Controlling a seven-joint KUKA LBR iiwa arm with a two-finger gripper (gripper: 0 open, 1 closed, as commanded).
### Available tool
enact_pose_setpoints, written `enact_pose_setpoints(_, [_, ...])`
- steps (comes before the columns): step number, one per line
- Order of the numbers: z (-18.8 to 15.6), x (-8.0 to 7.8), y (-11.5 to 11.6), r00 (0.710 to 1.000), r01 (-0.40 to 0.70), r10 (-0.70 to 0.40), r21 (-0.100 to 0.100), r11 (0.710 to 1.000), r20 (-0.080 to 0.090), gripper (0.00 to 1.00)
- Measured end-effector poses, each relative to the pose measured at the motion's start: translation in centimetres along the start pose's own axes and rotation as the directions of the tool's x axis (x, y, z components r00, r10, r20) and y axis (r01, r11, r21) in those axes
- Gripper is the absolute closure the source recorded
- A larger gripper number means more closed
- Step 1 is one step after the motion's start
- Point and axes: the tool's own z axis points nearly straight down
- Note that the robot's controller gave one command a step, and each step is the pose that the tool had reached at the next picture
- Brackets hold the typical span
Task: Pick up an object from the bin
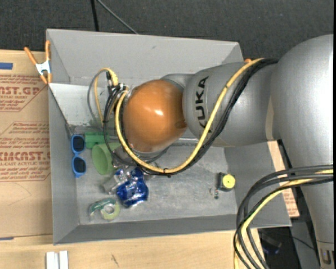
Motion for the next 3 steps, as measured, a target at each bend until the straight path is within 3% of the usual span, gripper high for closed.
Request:
enact_pose_setpoints(1, [0.0, -0.2, 0.0, 1.000, -0.003, 0.003, 0.000, 1.000, 0.004, 0.00])
enact_pose_setpoints(2, [0.0, -0.1, 0.0, 1.000, -0.003, 0.003, -0.001, 1.000, 0.004, 1.00])
enact_pose_setpoints(3, [-8.7, -0.3, -0.1, 1.000, -0.005, 0.005, 0.015, 1.000, 0.000, 1.00])
